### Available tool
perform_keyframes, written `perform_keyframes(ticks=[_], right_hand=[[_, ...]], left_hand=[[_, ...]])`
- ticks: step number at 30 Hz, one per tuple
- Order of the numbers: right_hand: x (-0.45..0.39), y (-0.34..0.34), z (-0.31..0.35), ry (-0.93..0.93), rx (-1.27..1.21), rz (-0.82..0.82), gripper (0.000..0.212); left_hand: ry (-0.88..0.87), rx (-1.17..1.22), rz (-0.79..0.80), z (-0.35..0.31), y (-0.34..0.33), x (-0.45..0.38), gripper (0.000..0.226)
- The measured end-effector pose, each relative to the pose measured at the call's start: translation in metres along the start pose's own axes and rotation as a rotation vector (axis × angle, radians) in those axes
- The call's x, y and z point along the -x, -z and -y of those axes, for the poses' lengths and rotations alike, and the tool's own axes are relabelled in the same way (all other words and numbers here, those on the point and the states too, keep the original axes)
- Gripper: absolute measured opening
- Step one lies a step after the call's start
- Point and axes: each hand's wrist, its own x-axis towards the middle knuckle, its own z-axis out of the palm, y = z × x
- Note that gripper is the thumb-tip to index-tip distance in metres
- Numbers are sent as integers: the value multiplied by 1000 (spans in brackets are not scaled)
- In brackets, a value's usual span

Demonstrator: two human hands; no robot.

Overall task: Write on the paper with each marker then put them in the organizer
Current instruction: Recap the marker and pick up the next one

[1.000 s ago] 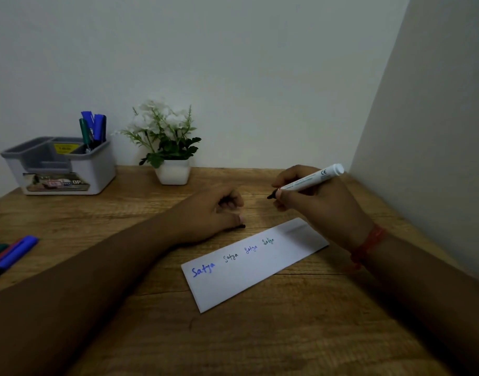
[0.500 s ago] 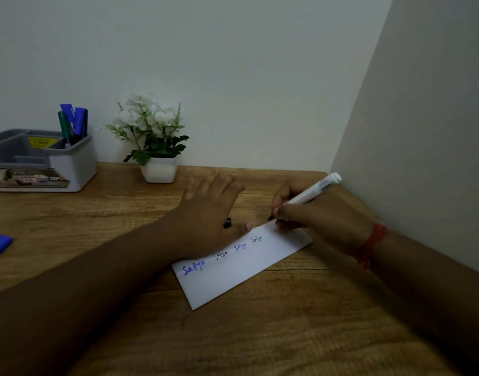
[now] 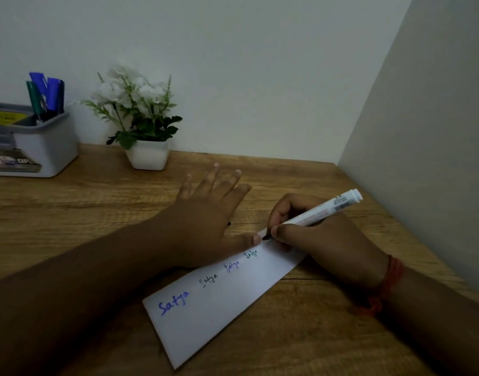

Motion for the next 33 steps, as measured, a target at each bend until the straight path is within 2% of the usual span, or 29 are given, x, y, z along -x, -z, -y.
perform_keyframes(ticks=[25, 33], right_hand=[[1, -2, 1, 22, 94, 16, 6], [0, -2, -2, -8, 96, -29, 8]], left_hand=[[35, -58, 2, 6, -3, 1, 93], [30, -69, 5, 5, -2, 2, 92]])
